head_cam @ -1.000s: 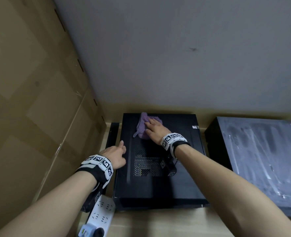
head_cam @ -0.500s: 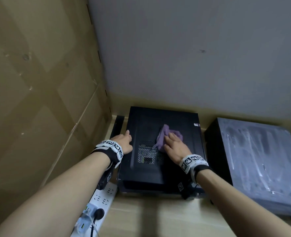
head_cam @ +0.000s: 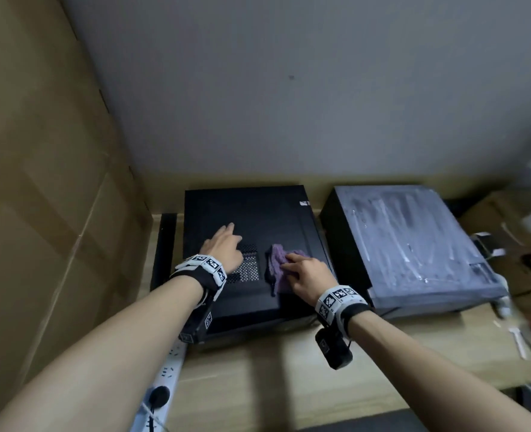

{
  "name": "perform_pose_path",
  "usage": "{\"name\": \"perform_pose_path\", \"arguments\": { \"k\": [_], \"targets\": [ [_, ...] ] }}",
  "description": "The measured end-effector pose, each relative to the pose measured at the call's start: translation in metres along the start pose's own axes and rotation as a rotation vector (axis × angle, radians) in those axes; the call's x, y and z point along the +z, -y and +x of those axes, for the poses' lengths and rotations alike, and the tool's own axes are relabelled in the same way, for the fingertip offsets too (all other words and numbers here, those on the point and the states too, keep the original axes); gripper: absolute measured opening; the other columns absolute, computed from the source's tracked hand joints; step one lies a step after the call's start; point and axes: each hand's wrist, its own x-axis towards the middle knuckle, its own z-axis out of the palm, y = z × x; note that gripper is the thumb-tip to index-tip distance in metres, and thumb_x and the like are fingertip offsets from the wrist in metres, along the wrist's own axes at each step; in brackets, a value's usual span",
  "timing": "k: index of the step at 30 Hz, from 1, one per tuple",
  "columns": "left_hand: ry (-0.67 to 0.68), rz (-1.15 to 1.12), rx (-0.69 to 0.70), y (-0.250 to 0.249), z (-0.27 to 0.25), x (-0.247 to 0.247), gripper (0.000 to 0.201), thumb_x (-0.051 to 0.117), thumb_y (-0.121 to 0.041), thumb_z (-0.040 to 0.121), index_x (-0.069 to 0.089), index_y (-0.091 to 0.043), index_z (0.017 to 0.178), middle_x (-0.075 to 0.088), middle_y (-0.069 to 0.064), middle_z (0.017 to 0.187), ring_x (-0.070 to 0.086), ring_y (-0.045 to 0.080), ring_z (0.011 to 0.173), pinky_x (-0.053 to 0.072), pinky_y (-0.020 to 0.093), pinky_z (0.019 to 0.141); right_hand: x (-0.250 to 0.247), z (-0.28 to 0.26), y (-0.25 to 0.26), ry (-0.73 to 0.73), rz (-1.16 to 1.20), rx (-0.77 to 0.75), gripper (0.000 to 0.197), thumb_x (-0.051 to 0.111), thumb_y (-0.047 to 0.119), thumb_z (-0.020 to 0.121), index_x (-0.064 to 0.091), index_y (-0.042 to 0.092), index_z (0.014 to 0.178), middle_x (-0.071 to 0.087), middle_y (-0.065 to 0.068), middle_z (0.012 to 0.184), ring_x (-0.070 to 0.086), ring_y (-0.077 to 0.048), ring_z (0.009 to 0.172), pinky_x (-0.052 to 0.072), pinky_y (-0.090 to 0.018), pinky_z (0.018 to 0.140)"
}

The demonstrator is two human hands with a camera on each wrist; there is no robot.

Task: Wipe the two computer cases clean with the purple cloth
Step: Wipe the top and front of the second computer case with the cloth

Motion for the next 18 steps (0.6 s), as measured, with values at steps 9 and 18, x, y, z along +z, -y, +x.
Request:
{"name": "perform_pose_path", "arguments": {
  "k": [9, 18],
  "targets": [
    [0.106, -0.080, 0.265, -0.105, 0.016, 0.033, 0.056, 0.043, -0.014, 0.089, 0.043, -0.020, 0.146, 0.019, 0.001, 0.161, 0.025, 0.022, 0.146, 0.028, 0.035, 0.116, -0.050, -0.066, -0.119, -0.322, 0.344, 0.380, 0.030, 0.063, -0.001, 0.083, 0.077, 0.013, 0.105, 0.076, -0.006, 0.104, 0.069, -0.018, 0.098, 0.048, -0.024, 0.086],
    [0.125, -0.129, 0.216, -0.228, 0.021, 0.085, 0.057, 0.041, -0.017, 0.088, 0.043, -0.018, 0.145, 0.055, 0.014, 0.137, 0.050, 0.032, 0.128, 0.043, 0.036, 0.104, -0.078, -0.112, -0.236, -0.355, 0.423, 0.282, 0.031, 0.063, -0.009, 0.082, 0.076, 0.007, 0.105, 0.074, -0.009, 0.108, 0.065, -0.016, 0.104, 0.041, -0.016, 0.093]
  ]
}}
